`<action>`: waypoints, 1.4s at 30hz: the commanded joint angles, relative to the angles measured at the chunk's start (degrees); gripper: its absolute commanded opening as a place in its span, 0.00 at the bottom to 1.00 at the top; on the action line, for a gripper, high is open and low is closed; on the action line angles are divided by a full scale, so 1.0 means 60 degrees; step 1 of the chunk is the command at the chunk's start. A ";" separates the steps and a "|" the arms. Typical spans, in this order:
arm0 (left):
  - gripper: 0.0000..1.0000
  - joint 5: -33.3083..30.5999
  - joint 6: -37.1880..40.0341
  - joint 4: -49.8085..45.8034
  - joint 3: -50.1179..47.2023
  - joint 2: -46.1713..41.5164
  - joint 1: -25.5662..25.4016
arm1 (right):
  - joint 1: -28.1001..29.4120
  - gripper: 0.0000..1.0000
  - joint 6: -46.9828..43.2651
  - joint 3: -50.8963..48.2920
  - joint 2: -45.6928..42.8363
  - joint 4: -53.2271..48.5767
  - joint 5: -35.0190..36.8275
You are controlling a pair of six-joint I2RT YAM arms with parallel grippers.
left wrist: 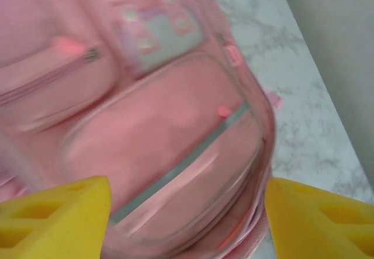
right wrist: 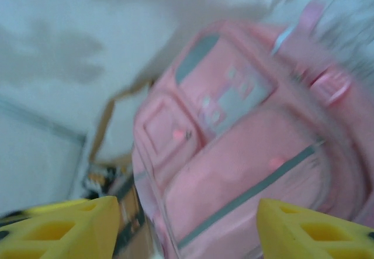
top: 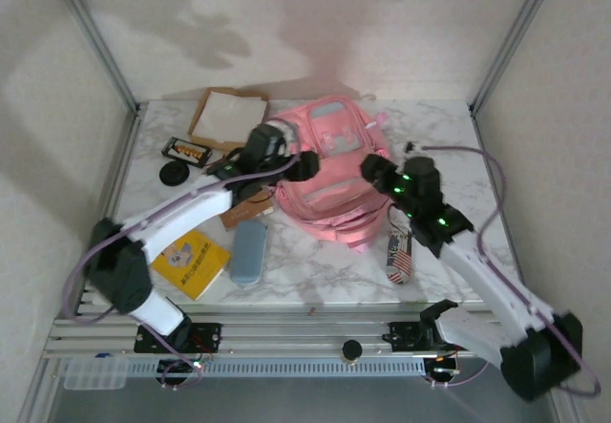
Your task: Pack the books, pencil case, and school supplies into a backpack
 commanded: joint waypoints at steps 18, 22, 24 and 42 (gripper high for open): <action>0.78 -0.0706 -0.3201 0.0977 -0.5329 -0.3980 0.3997 | 0.3882 0.77 -0.0130 0.6293 0.9216 -0.1784 -0.1174; 0.79 -0.0899 -0.3104 0.0839 -0.5454 -0.3972 0.4270 | 0.3632 0.80 -0.0172 0.6718 0.9835 -0.1881 -0.0820; 0.79 -0.0677 -0.3077 0.1012 -0.5572 -0.3955 0.4416 | 0.3543 0.85 -0.0249 0.7220 1.0270 -0.2141 -0.0715; 0.71 0.0859 -0.3115 0.2695 -0.5719 -0.1171 0.5534 | 0.3344 0.71 -0.1383 0.9662 1.1750 -0.2357 -0.2912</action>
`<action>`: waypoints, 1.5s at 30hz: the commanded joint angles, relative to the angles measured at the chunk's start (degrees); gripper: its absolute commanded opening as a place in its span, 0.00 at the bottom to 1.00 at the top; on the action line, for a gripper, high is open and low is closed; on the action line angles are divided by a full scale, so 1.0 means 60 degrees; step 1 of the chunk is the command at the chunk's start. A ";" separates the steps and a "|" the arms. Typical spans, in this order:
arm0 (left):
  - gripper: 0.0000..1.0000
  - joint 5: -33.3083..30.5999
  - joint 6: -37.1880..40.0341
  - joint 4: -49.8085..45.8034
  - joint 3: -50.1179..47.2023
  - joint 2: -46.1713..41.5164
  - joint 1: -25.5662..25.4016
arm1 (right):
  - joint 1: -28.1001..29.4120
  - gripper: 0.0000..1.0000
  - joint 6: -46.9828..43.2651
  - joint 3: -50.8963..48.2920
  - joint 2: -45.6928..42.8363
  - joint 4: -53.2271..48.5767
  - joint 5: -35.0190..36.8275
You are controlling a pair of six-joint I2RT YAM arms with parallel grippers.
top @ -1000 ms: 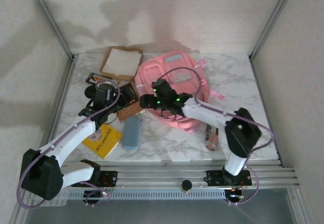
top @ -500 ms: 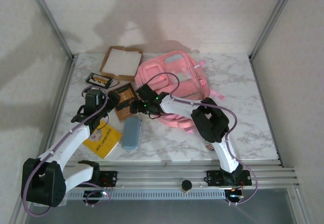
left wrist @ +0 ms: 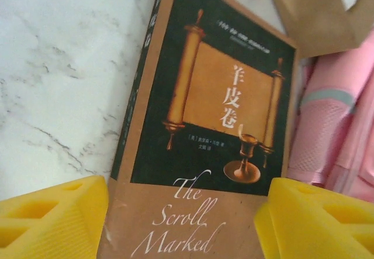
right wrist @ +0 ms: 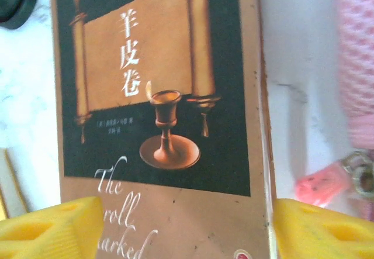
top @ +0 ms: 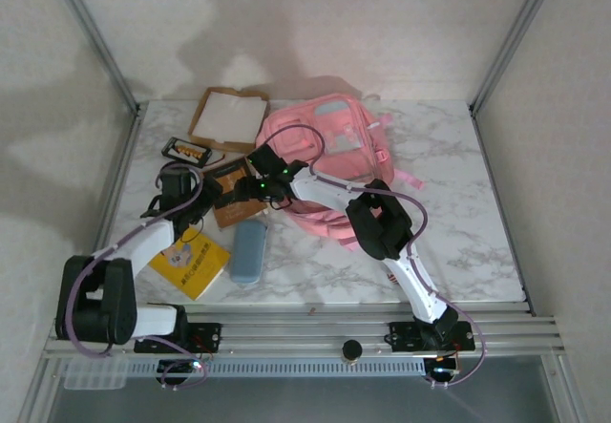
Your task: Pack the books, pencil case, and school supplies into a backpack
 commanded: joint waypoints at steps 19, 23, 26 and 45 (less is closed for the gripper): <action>0.56 -0.0005 0.0117 0.0769 -0.0093 0.1885 0.0103 | -0.0276 0.72 -0.0450 0.1368 0.1164 -0.0957 -0.0713; 0.55 -0.0072 0.0146 0.0761 -0.0118 0.1982 0.0089 | -0.0247 0.67 -0.0543 0.1517 0.0896 -0.0848 -0.1018; 0.55 -0.0224 0.0167 0.0726 -0.0161 0.1895 0.0081 | -0.0246 0.61 -0.0508 0.1286 0.0483 -0.0392 -0.1657; 0.59 -0.0675 0.0385 0.0113 0.0250 0.1433 0.0015 | -0.0389 0.02 -0.0303 0.1170 -0.0353 0.0077 -0.1894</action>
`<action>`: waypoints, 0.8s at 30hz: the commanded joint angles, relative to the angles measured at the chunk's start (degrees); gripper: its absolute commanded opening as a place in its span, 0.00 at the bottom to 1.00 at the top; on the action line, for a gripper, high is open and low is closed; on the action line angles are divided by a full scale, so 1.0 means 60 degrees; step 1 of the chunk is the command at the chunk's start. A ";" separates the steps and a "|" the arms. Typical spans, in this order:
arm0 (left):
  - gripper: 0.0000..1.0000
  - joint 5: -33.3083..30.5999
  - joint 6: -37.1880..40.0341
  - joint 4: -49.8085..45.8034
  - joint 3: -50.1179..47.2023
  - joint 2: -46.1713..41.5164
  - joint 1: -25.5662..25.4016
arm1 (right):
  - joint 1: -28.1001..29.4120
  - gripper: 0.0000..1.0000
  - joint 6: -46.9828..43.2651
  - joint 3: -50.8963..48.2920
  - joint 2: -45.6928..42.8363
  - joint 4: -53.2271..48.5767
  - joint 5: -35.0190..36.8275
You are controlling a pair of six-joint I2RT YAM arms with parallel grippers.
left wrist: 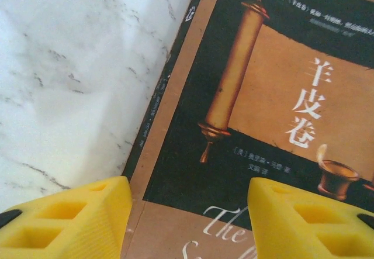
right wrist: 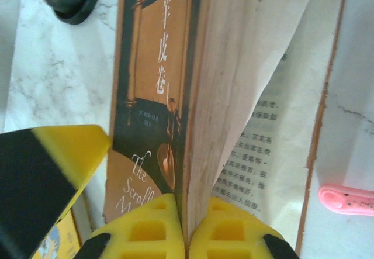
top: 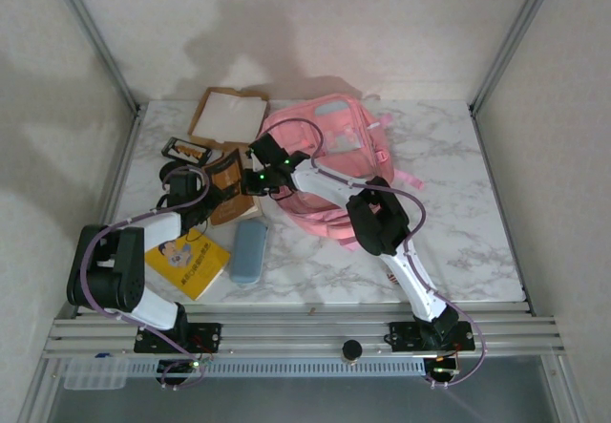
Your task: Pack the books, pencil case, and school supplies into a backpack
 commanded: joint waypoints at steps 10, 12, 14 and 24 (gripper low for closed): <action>0.81 0.0662 0.0793 -0.2259 0.1386 -0.2949 0.0692 | -0.0549 0.00 -0.0019 -0.0913 -0.3097 0.1170 -0.1788; 0.85 0.1453 0.1066 -0.2566 0.1604 -0.3158 0.0776 | -0.0709 0.00 -0.0081 -0.1437 -0.3735 0.1182 -0.2120; 0.88 0.2326 0.1173 -0.2669 0.1706 -0.3380 0.0777 | -0.0933 0.00 -0.0111 -0.2046 -0.4399 0.1316 -0.2705; 0.93 0.5192 -0.0185 -0.0042 0.1010 -0.4548 -0.1116 | -0.2070 0.00 0.0643 -0.4308 -0.6906 0.2121 -0.4867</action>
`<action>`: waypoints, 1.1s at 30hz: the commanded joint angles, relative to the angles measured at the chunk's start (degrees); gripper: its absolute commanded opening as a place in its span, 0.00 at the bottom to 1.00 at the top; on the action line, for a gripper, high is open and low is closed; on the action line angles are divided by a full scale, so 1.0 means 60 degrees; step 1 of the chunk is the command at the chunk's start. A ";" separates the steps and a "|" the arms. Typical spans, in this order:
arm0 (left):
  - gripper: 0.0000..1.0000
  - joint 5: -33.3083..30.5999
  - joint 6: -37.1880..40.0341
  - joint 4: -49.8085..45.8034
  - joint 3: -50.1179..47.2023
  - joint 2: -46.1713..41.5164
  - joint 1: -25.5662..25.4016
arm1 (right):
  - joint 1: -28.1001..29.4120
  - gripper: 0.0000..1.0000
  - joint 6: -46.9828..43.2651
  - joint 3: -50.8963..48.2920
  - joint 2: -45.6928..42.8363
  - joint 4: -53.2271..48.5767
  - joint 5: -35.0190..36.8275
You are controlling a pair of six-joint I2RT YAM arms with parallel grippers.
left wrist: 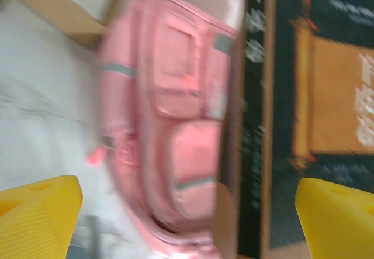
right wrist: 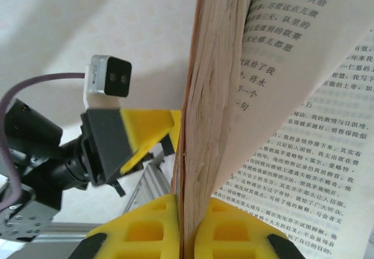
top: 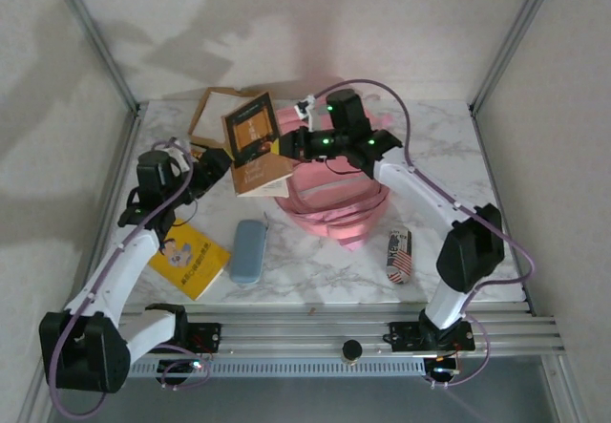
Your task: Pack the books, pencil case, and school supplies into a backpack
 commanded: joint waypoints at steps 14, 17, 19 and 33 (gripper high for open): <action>0.27 0.0877 -0.1769 0.2886 -0.0083 -0.0141 -0.2663 | -0.0895 0.06 -0.0027 -0.1563 -0.1212 0.0555 -0.1588; 0.12 0.0792 -0.1970 0.3066 -0.0017 -0.0100 -0.2765 | -0.1098 0.14 -0.0110 -0.1816 -0.1332 0.0498 -0.1566; 0.04 0.0776 -0.2108 0.3429 0.0077 -0.0044 -0.2883 | -0.1315 0.28 -0.0119 -0.2041 -0.1473 0.0506 -0.1572; 0.00 0.0611 -0.2800 0.5138 0.0676 0.1069 -0.4216 | -0.2093 0.99 0.1573 -0.4051 -0.2280 0.2649 -0.3253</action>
